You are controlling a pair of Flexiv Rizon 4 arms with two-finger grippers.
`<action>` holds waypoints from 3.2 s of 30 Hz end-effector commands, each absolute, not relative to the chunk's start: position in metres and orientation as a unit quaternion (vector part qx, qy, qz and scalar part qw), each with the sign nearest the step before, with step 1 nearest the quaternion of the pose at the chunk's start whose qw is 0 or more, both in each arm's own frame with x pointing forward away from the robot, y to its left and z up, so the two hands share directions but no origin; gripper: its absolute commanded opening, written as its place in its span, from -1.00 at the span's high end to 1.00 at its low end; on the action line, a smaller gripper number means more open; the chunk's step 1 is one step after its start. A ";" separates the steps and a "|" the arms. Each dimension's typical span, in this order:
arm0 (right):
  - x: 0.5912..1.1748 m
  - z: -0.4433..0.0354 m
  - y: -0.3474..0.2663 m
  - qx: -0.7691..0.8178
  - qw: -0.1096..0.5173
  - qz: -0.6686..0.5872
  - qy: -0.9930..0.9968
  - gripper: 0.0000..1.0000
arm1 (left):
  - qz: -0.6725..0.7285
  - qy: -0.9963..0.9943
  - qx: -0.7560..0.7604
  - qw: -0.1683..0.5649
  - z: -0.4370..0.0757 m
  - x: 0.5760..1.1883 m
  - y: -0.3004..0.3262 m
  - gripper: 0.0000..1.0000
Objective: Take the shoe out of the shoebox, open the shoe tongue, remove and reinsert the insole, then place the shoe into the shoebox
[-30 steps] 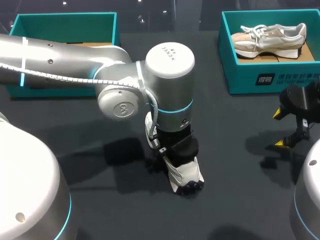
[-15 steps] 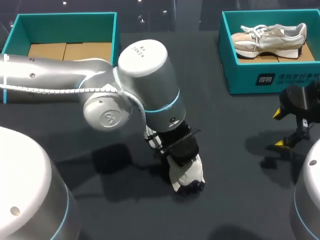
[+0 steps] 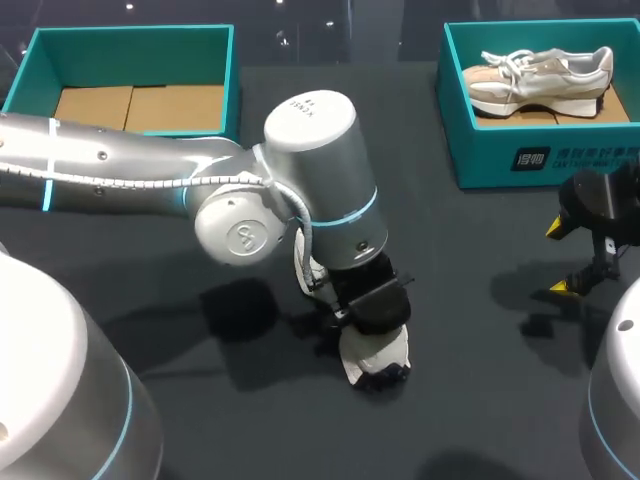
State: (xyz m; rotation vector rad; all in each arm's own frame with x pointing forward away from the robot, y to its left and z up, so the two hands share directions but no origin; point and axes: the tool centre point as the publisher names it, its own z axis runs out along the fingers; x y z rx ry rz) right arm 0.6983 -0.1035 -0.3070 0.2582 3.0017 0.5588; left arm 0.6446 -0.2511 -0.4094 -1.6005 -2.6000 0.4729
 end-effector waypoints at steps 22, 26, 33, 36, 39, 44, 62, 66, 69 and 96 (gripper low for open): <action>0.697 -0.307 -0.103 0.085 0.040 0.180 0.979 -1.00 | 0.201 -0.828 -0.524 0.003 -0.394 0.657 -0.242 1.00; 0.697 -0.307 -0.103 0.085 0.040 0.180 0.979 -1.00 | 0.214 -0.819 -0.533 0.013 -0.393 0.650 -0.255 1.00; 0.697 -0.307 -0.103 0.085 0.040 0.180 0.979 -1.00 | 0.238 -0.805 -0.541 0.039 -0.384 0.637 -0.273 1.00; 0.697 -0.307 -0.103 0.085 0.040 0.180 0.979 -1.00 | 0.242 -0.799 -0.549 0.044 -0.377 0.630 -0.277 1.00; 0.697 -0.307 -0.103 0.085 0.040 0.180 0.979 -1.00 | 0.233 -0.799 -0.551 0.053 -0.383 0.624 -0.283 1.00; 0.697 -0.307 -0.103 0.085 0.040 0.180 0.979 -1.00 | 0.187 -0.829 -0.524 0.056 -0.412 0.615 -0.279 1.00; 0.697 -0.307 -0.103 0.085 0.040 0.180 0.979 -1.00 | 0.066 -0.900 -0.430 0.004 -0.435 0.679 -0.201 1.00; 0.697 -0.307 -0.103 0.085 0.040 0.180 0.979 -1.00 | 0.108 -0.892 -0.440 0.000 -0.407 0.680 -0.204 1.00; 0.697 -0.307 -0.103 0.085 0.040 0.180 0.979 -1.00 | 0.141 -0.880 -0.454 -0.001 -0.387 0.673 -0.214 1.00; 0.697 -0.307 -0.103 0.085 0.040 0.180 0.979 -1.00 | 0.196 -0.835 -0.508 0.077 -0.371 0.619 -0.279 1.00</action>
